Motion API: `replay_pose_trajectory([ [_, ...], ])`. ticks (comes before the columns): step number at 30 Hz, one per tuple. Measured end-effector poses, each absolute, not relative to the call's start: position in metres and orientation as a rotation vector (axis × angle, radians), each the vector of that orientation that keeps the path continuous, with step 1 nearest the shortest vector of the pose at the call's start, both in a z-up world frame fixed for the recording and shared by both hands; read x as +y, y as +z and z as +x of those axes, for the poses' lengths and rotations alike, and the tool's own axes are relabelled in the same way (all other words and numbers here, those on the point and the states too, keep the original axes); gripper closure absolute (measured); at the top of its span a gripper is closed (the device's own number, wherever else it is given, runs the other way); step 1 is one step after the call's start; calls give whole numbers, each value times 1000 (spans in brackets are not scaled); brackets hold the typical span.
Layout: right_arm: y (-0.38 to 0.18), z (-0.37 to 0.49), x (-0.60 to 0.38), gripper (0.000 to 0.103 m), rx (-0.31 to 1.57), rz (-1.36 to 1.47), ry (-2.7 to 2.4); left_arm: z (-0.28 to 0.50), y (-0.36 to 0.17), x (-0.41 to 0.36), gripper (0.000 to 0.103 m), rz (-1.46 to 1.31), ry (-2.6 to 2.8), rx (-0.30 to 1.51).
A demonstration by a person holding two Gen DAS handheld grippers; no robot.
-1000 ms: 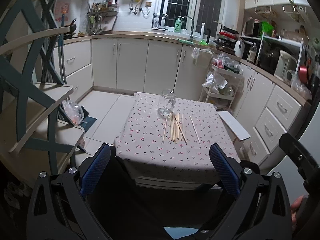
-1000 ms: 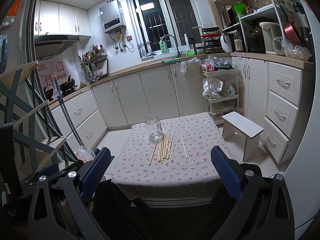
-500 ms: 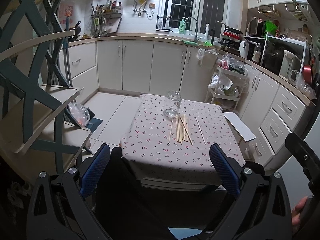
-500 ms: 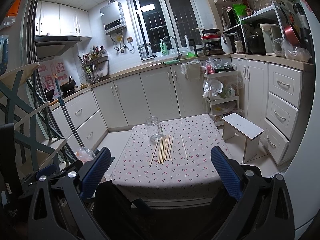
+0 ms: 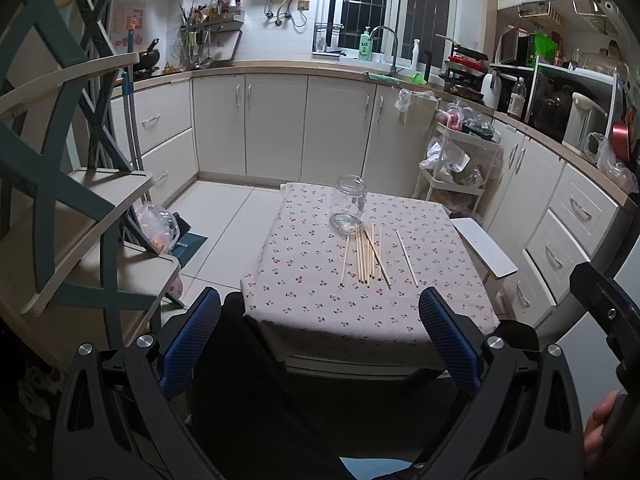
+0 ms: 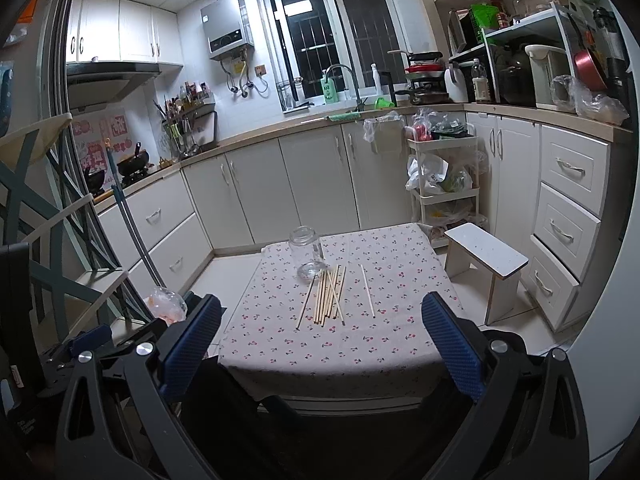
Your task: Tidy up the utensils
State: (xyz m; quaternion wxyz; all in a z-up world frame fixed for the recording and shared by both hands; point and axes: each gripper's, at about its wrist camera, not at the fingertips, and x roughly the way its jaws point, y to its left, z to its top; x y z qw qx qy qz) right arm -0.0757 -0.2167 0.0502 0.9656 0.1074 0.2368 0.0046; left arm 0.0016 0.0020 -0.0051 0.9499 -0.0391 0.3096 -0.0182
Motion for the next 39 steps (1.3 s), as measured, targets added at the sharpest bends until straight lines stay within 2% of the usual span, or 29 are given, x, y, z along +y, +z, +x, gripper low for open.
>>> replay_pose_trajectory([
  [17, 15, -7, -222, 7, 548, 213, -4, 79, -39, -1, 8, -50, -14, 709],
  [28, -62, 101, -243, 7, 695, 214, -42, 195, -99, 4, 8, -101, 20, 832],
  [36, -124, 187, -263, 7, 804, 215, -26, 283, -154, -37, 8, -9, -20, 898],
  [38, -142, 210, -266, 10, 833, 203, -10, 308, -171, -46, 8, 8, -20, 915],
  [39, -151, 222, -267, 15, 854, 196, -4, 319, -178, -49, 8, 16, -18, 923],
])
